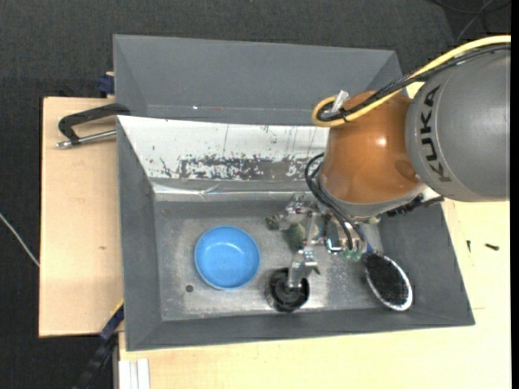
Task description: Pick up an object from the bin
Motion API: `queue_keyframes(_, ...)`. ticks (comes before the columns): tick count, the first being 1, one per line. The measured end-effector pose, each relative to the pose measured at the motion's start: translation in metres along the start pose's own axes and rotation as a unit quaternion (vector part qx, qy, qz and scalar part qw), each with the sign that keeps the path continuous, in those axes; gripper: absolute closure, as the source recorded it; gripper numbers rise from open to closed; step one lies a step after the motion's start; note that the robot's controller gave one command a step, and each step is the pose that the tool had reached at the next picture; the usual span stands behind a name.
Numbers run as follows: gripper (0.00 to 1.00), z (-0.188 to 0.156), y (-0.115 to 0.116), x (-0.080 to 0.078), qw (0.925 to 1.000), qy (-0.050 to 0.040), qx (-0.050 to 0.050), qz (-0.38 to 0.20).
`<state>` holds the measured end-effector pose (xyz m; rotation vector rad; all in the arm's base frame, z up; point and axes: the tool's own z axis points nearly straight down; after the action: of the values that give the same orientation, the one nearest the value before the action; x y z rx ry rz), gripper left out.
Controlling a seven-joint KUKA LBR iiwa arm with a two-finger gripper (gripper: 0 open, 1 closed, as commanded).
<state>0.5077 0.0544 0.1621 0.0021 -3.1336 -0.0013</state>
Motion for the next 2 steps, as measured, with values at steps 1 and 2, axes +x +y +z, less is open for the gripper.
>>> queue_keyframes(1, 0.00, 0.0868, -0.0410, -0.0050, 0.9951, 0.0000, -0.002, -0.099)
queue_keyframes(2, 1.00, 0.0848, -0.0416, -0.0024, 0.9950, 0.0079, -0.001, -0.100)
